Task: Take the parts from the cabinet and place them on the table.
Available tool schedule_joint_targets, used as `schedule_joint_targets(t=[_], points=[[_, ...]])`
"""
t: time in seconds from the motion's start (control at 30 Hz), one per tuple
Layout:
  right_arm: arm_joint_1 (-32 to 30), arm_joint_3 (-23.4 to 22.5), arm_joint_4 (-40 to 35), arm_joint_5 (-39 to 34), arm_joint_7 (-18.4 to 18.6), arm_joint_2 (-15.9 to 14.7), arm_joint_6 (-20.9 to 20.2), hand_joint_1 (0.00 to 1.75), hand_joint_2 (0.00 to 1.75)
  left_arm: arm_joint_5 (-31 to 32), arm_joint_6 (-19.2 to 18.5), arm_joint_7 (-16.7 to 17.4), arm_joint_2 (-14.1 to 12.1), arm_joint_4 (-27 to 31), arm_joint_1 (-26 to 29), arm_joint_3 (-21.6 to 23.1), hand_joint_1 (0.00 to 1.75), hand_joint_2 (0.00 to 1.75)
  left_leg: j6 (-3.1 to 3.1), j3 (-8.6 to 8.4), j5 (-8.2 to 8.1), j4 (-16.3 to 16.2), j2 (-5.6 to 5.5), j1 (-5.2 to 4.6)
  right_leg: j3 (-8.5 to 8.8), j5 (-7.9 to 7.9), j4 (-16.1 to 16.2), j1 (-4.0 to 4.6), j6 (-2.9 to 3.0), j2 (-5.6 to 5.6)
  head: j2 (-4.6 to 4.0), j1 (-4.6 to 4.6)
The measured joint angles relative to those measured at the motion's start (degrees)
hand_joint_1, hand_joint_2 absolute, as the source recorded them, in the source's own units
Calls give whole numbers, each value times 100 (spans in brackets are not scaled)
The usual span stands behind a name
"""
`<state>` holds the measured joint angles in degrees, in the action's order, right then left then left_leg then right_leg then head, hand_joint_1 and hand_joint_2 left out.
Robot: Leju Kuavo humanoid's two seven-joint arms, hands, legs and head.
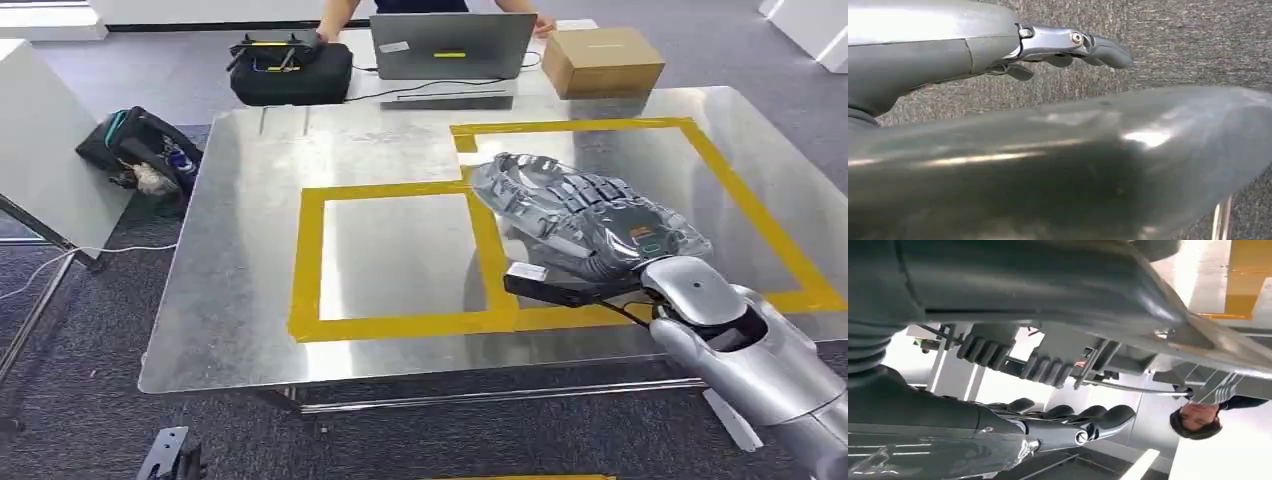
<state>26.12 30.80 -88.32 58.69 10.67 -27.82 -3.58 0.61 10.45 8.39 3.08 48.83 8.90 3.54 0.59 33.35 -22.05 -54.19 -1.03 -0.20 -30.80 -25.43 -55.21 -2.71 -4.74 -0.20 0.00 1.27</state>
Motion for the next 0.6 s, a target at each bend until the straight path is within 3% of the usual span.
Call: schedule_joint_targets(t=[0.6], points=[[165, 160, 57, -295, 114, 0, -212, 0, 0, -210, 120, -22, -125, -90, -56, 288, 0, 0, 0, 0, 2, -3, 0, 0, 2, 5, 0, 0, -2, -1, 0, 2]])
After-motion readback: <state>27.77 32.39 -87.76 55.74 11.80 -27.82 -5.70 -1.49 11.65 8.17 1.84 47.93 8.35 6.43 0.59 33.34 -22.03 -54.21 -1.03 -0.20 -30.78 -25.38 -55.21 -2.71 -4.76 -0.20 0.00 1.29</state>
